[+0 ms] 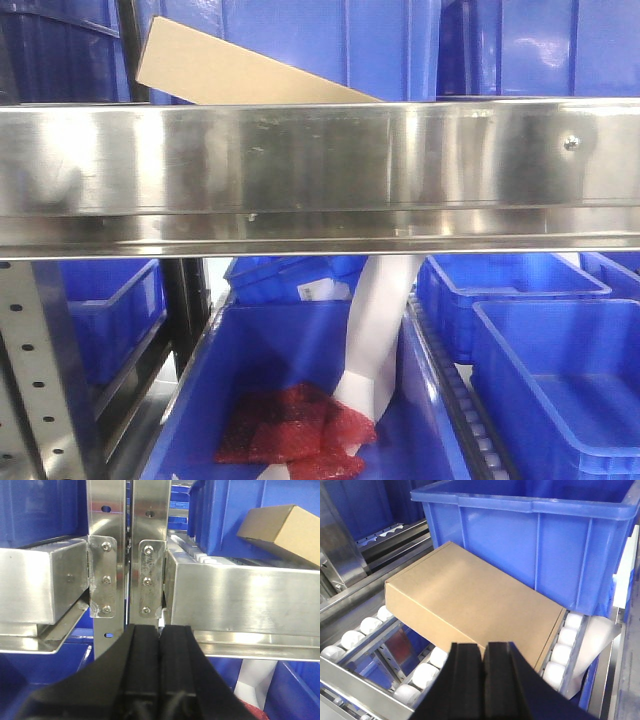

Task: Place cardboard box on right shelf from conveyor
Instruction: 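Open the right gripper to release the box on the shelf, then withdraw the right gripper down away from the shelf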

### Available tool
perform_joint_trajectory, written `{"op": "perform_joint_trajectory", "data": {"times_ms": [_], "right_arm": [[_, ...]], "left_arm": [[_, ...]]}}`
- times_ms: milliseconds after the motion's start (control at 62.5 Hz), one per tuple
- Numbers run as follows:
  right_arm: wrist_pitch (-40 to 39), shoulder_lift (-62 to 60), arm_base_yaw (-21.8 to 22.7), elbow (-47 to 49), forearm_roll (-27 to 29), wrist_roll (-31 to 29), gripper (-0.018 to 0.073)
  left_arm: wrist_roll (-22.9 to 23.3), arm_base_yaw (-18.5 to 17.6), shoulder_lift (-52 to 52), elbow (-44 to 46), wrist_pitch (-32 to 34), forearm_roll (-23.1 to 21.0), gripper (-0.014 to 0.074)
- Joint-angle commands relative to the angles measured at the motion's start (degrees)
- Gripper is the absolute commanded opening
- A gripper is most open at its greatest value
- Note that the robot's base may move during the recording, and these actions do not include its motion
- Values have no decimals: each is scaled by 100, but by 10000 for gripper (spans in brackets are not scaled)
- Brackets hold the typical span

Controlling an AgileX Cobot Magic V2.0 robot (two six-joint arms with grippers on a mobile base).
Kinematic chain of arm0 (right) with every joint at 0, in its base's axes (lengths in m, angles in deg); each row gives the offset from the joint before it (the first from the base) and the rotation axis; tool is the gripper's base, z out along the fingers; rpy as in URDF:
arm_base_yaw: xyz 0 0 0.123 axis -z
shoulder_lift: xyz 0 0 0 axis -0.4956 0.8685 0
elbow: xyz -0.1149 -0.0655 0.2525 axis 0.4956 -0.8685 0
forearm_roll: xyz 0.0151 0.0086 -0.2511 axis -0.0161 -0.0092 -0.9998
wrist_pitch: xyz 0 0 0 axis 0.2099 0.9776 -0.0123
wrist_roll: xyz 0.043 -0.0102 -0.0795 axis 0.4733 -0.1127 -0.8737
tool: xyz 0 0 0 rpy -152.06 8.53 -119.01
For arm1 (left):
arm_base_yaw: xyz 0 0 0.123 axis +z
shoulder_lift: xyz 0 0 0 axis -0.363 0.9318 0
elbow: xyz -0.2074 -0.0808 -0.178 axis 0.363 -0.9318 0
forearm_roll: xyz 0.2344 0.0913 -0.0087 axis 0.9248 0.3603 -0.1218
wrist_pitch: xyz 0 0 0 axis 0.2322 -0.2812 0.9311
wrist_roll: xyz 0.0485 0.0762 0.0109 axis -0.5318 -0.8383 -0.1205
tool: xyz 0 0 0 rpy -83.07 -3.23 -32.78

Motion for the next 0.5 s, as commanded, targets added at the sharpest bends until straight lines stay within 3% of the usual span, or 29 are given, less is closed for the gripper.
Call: {"op": "perform_joint_trajectory", "data": {"times_ms": [0,304,480], "right_arm": [[-509,-141,20,159,0,8,56],[-737,-134,8,136,-38,-8,56],[-873,-546,8,-254,-902,220,56]], "left_arm": [[40,-35,-69,19,519,-50,-119],[40,-35,-69,19,519,-50,-119],[40,-35,-69,19,519,-50,-119]]}}
